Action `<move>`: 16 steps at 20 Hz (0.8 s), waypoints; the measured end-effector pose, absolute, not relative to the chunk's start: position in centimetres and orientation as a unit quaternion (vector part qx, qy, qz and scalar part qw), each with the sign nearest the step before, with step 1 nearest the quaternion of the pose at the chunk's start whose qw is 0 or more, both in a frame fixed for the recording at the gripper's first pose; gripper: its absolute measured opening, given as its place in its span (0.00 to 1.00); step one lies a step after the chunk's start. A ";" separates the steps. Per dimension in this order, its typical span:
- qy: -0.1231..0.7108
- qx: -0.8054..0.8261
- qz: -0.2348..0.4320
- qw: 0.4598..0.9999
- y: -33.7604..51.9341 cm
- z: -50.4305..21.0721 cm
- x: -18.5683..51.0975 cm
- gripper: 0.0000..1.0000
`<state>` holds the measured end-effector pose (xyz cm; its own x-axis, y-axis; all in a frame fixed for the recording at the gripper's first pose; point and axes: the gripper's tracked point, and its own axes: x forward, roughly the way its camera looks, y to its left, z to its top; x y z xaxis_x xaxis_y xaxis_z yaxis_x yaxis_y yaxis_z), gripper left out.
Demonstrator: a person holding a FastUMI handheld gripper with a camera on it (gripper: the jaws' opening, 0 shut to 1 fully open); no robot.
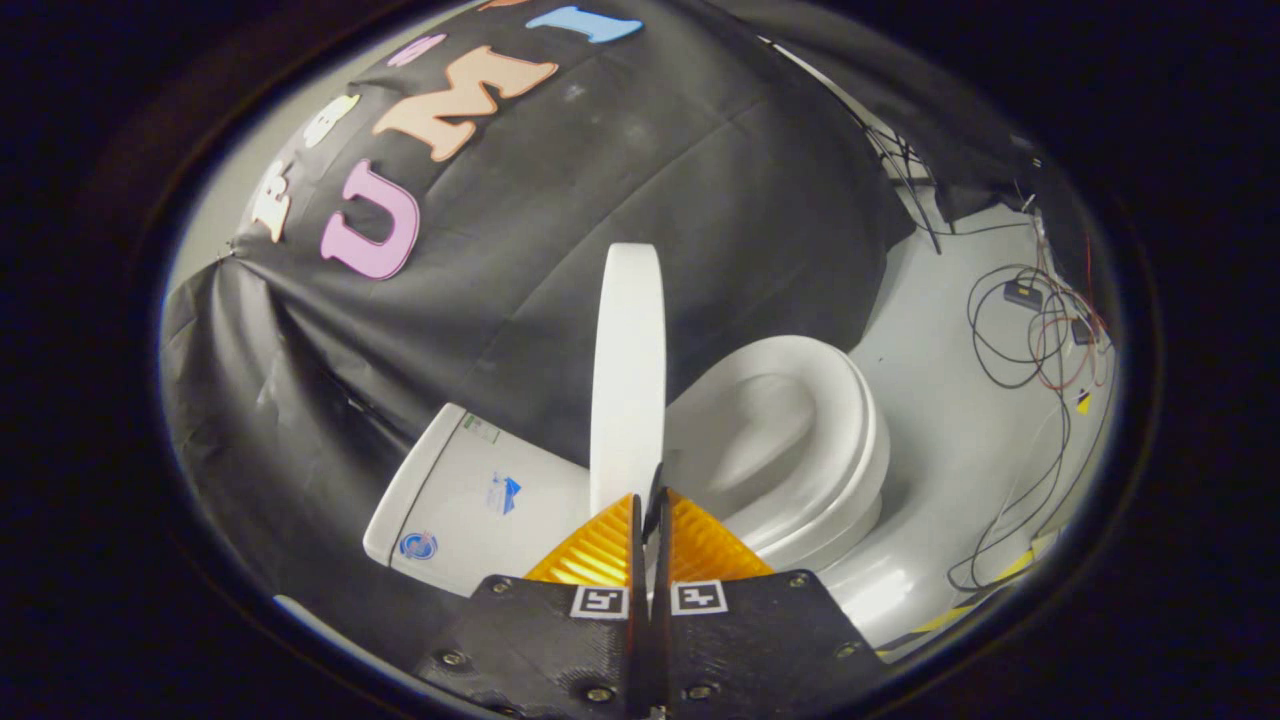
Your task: Open the toilet lid.
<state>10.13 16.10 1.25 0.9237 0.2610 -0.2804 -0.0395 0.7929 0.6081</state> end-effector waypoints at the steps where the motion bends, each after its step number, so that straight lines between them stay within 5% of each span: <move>1: 0.175 0.307 0.084 0.932 16.3 1.6 10.1 0.01; 16: 0.136 0.248 0.135 0.950 19.2 4.9 9.7 0.02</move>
<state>9.72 19.20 4.87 0.9270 0.3231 -0.1905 -0.1885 0.8404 0.5081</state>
